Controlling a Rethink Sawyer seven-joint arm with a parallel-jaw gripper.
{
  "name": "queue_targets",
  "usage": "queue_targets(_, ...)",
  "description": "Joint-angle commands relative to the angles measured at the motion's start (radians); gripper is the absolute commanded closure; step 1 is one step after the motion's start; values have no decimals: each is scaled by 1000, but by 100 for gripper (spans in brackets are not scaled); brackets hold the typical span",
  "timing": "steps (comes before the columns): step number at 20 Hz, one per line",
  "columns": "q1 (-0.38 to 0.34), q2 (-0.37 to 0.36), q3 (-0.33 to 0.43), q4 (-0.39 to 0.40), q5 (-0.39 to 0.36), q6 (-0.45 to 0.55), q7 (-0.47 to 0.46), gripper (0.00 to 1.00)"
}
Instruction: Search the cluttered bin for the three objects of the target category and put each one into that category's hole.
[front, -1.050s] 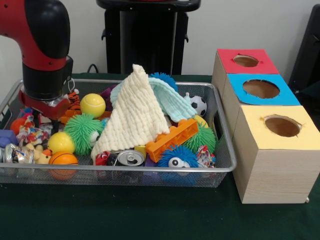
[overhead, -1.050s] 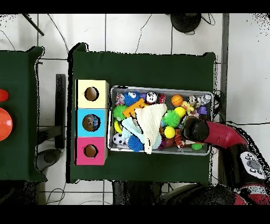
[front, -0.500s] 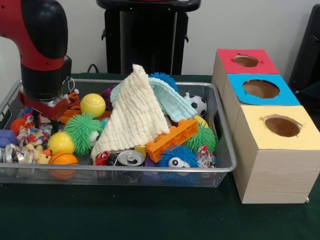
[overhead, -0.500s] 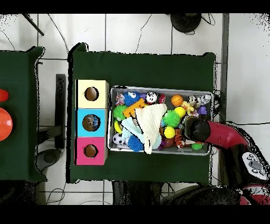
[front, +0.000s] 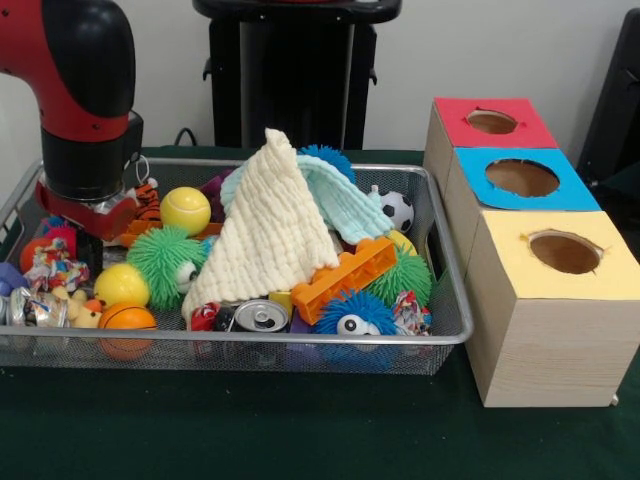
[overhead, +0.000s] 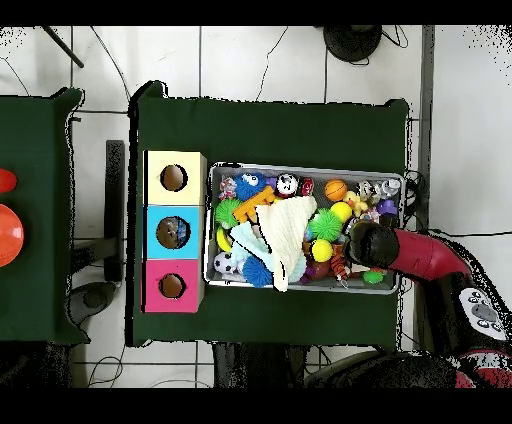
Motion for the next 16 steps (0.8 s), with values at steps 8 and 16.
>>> queue_targets(8, 8, 133, 93, 87, -5, 44, -14, 100)
queue_targets(16, 39, 124, 58, 80, -21, 13, 18, 0)
